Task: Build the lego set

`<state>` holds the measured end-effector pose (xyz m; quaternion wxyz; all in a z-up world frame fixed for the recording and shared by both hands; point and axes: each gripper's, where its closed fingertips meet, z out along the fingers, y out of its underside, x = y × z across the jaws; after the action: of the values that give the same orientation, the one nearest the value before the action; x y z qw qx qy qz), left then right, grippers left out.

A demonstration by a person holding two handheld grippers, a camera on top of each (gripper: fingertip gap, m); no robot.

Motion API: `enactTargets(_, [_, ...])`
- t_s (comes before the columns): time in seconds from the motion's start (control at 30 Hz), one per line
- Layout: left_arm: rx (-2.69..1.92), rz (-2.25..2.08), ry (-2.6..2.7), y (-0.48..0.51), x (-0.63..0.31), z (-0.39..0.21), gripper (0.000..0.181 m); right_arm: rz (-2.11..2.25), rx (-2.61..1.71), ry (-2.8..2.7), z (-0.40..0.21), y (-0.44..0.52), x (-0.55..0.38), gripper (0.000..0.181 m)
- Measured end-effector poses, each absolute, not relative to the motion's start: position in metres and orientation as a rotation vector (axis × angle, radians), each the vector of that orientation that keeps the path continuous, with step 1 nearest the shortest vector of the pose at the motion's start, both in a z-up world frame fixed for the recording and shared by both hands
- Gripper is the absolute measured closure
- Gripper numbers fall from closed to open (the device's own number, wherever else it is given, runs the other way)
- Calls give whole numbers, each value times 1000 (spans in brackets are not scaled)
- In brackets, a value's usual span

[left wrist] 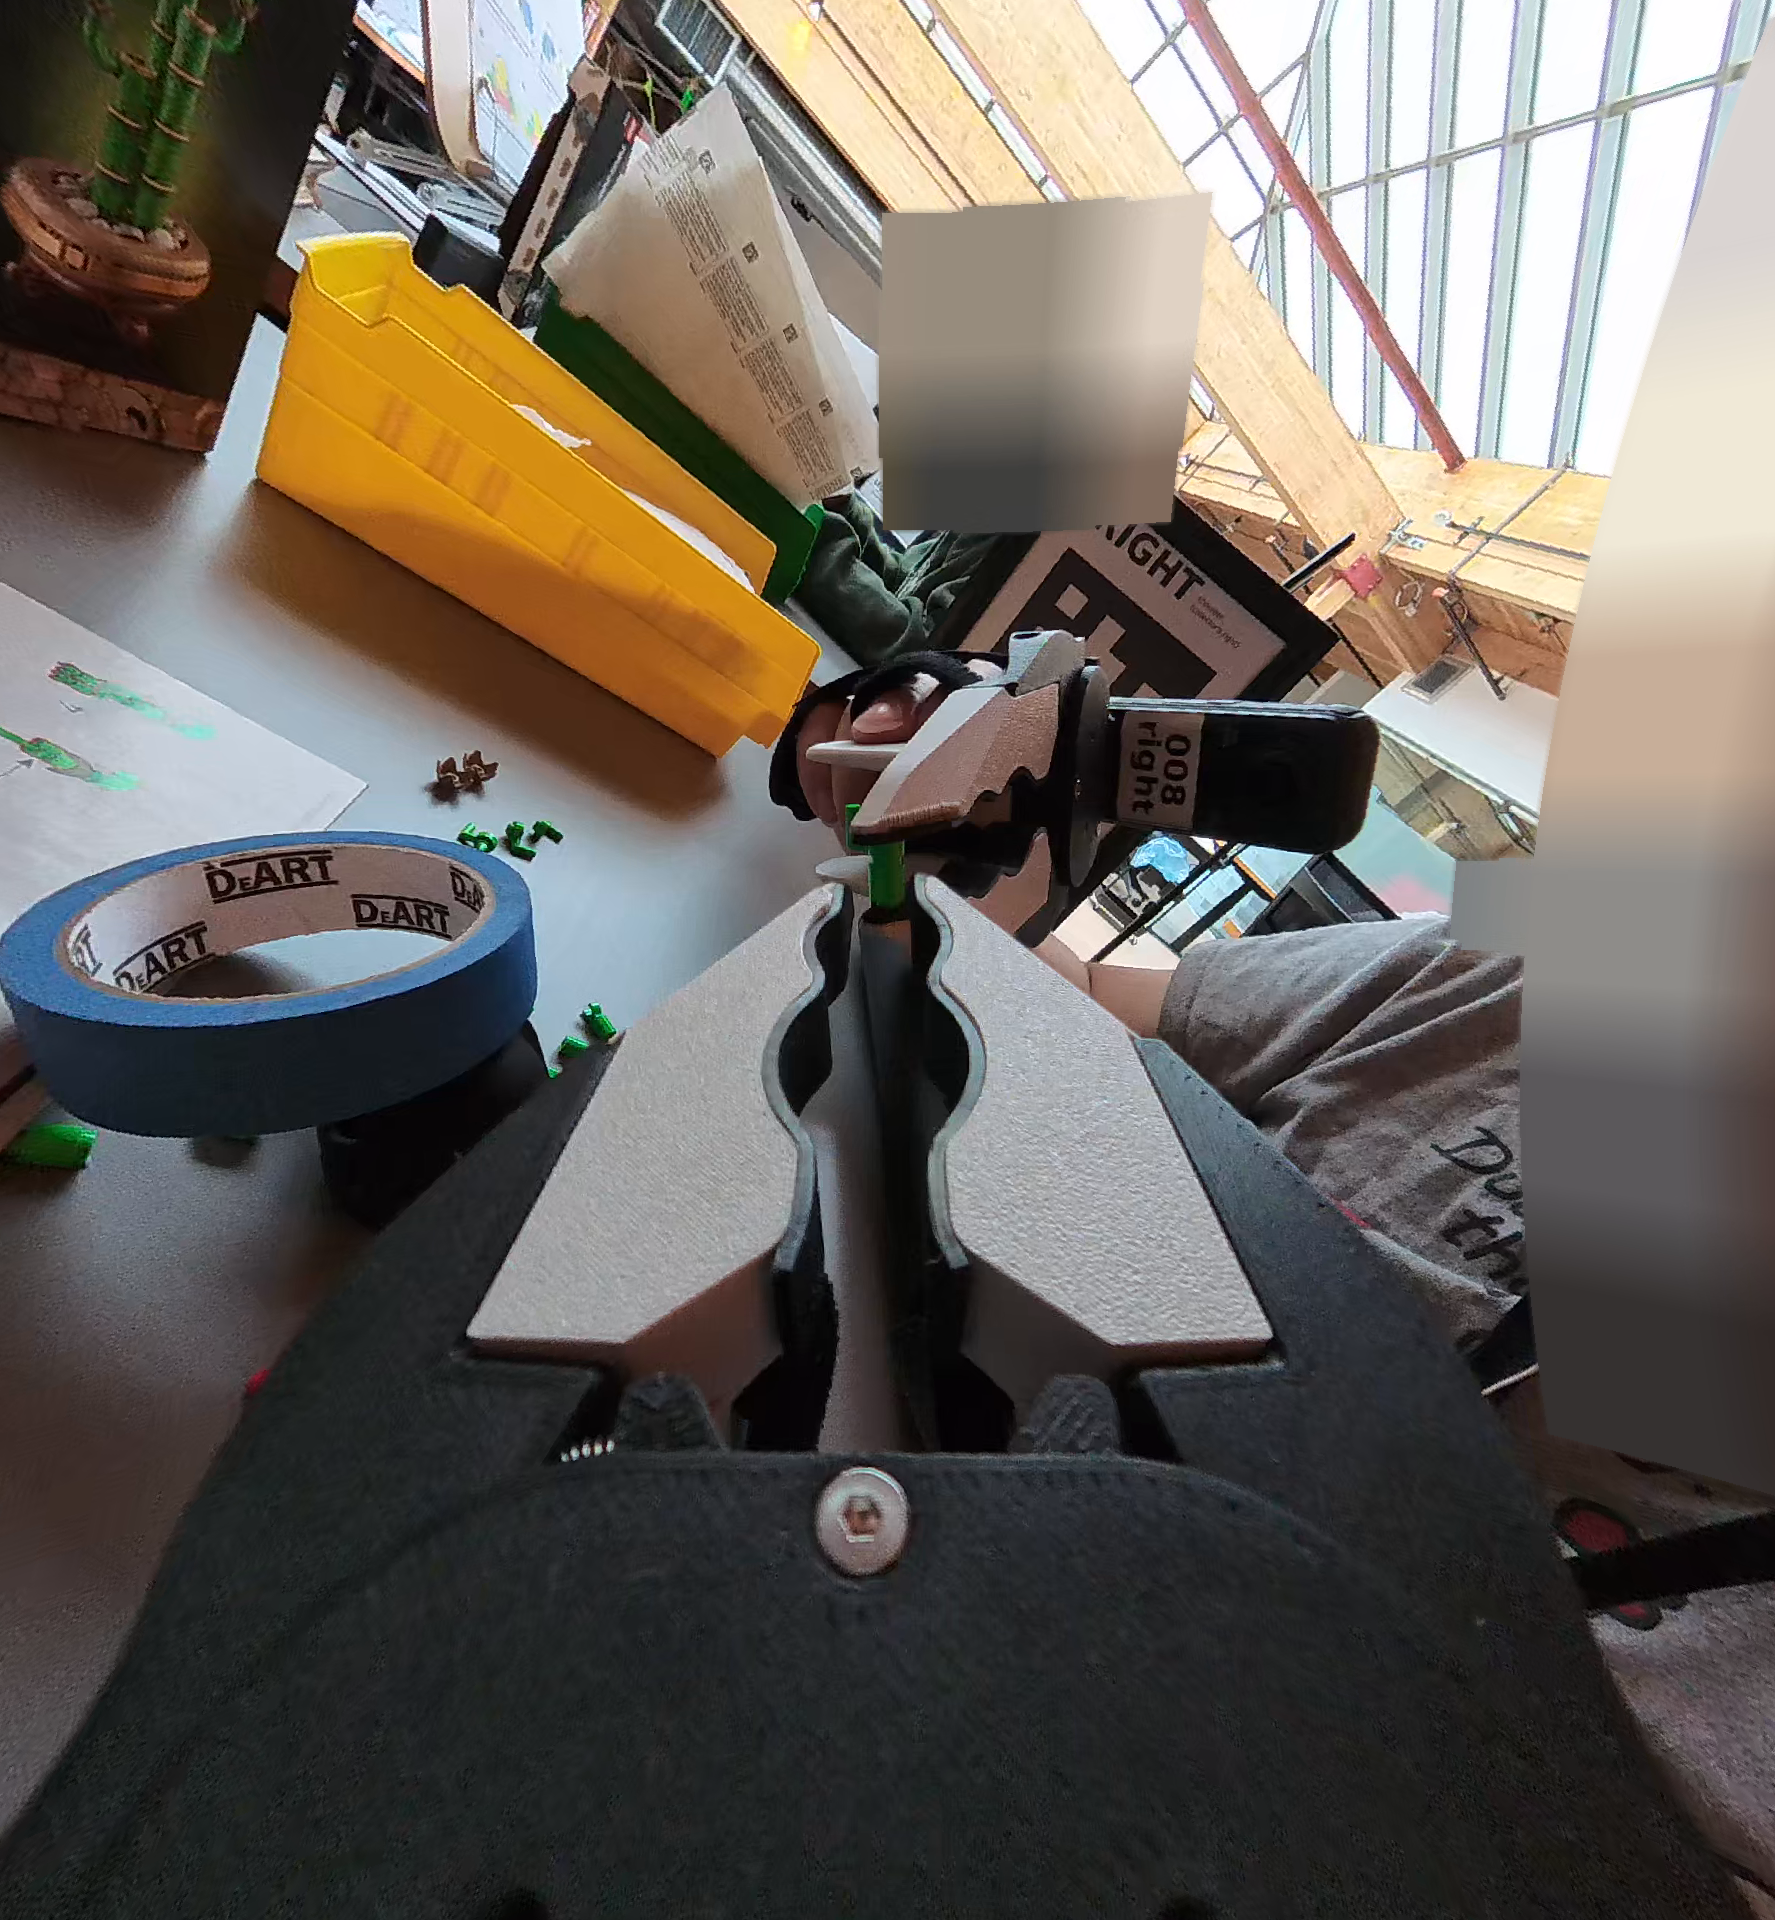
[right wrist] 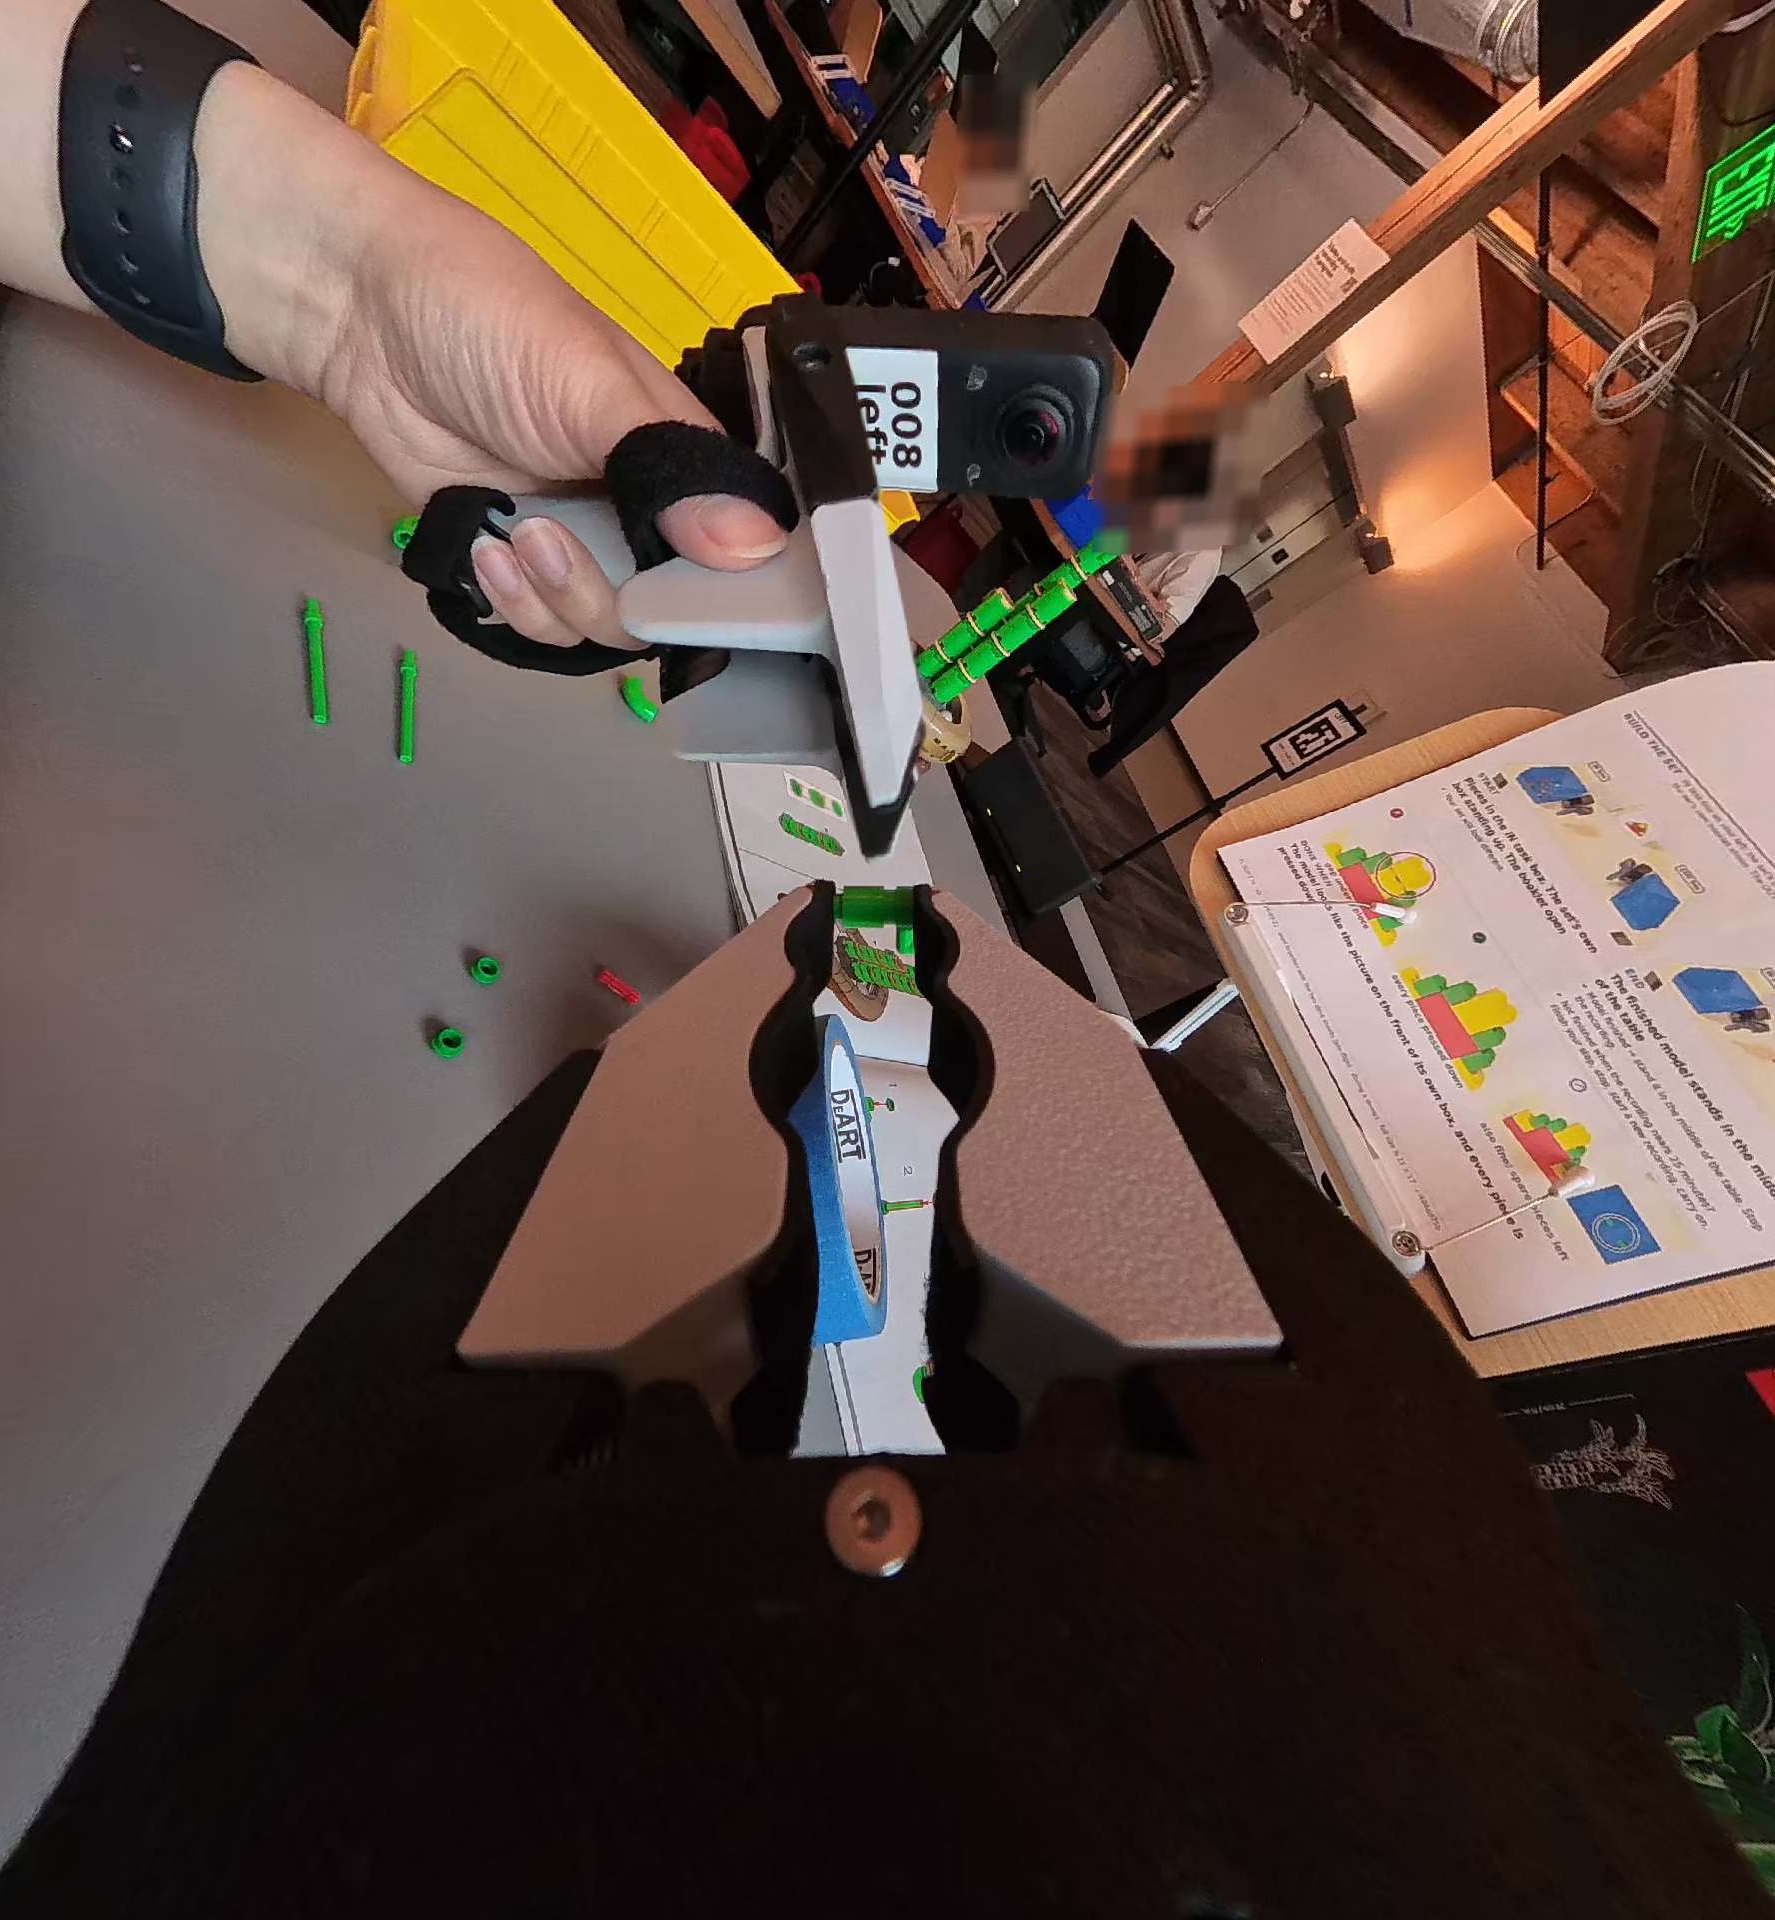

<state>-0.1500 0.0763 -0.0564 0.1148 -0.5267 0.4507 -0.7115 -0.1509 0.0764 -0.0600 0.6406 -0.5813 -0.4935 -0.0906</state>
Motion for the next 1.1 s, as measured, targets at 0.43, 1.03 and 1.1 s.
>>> enactTargets(0.43, [-1559,-2084,1375,68,-147,-62,174,-257,-1328,-1167,-67,78,-153,169])
enactTargets(1.03, [-1609,-1962,1446,66,-142,-77,174,-295,-1333,-1188,-72,79,-152,169])
enactTargets(1.1, [-1610,-1952,1448,66,-141,-78,174,-299,-1336,-1193,-73,80,-152,169])
